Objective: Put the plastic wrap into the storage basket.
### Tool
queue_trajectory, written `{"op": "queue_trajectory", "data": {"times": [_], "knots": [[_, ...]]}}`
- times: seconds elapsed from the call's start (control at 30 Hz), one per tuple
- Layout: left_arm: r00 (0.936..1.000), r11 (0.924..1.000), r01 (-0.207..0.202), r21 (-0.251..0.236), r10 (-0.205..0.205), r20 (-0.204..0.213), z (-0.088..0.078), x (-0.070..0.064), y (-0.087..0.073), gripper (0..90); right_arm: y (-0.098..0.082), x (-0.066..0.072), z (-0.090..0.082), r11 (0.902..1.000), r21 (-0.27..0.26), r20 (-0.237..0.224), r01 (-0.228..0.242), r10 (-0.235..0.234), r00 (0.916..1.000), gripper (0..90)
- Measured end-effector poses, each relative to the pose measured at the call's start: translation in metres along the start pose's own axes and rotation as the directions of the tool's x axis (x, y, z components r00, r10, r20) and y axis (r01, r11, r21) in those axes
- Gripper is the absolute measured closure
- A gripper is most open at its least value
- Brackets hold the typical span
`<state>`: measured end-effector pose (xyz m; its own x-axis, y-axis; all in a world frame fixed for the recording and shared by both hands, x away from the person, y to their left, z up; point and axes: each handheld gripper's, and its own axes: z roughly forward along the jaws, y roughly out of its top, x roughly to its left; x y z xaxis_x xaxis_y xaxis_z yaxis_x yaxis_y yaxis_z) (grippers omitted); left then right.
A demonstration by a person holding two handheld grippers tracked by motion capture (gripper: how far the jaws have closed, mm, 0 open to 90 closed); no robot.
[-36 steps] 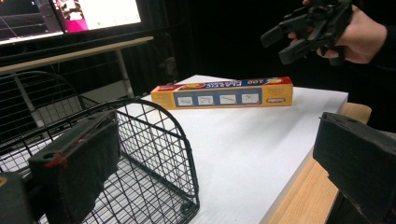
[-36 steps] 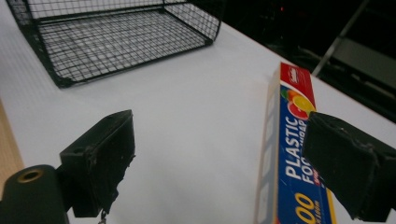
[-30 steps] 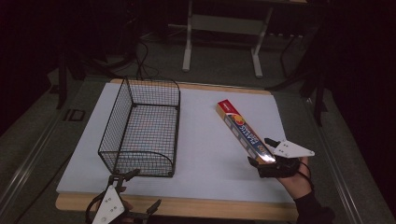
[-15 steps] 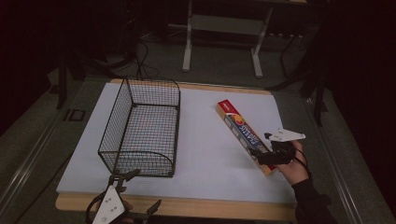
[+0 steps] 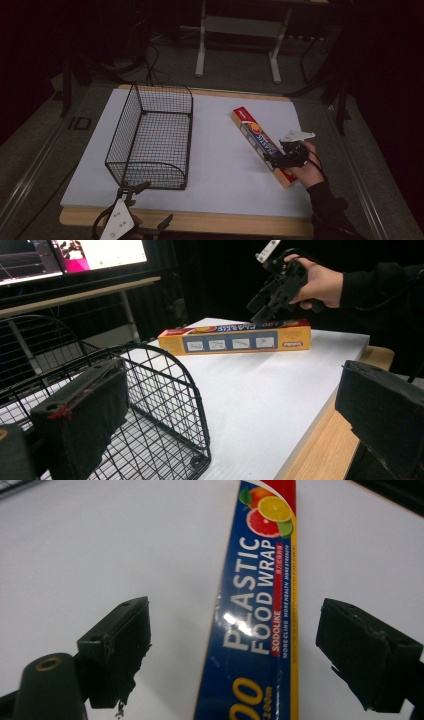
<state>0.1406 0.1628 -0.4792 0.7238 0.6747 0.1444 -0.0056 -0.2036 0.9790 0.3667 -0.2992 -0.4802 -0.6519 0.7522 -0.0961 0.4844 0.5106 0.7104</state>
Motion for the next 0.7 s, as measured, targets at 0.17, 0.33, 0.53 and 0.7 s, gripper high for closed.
{"op": "queue_trajectory", "data": {"times": [0.17, 0.33, 0.53, 0.7], "knots": [[1.0000, 1.0000, 0.000, 0.002, 0.000, 0.001, 0.000, 0.000, 0.000, 1.5, 0.007, -0.008, 0.012, 0.9981, 0.055, 0.001, -0.029, 0.029, 0.9996, 15.2], [1.0000, 1.0000, -0.003, 0.004, 0.003, 0.002, 0.000, 0.000, 0.000, 1.5, 0.013, -0.013, 0.025, 0.9913, 0.121, 0.002, -0.052, 0.052, 0.9987, 16.7], [1.0000, 1.0000, -0.003, 0.004, 0.003, 0.002, 0.000, 0.000, 0.000, 1.5, 0.021, -0.017, 0.038, 0.9807, 0.184, 0.009, -0.065, 0.064, 0.9979, 16.7], [1.0000, 1.0000, -0.006, 0.007, 0.006, 0.006, 0.000, 0.000, 0.000, 1.5, 0.026, -0.021, 0.048, 0.9678, 0.243, 0.025, -0.065, 0.061, 0.9978, 16.7]]}}
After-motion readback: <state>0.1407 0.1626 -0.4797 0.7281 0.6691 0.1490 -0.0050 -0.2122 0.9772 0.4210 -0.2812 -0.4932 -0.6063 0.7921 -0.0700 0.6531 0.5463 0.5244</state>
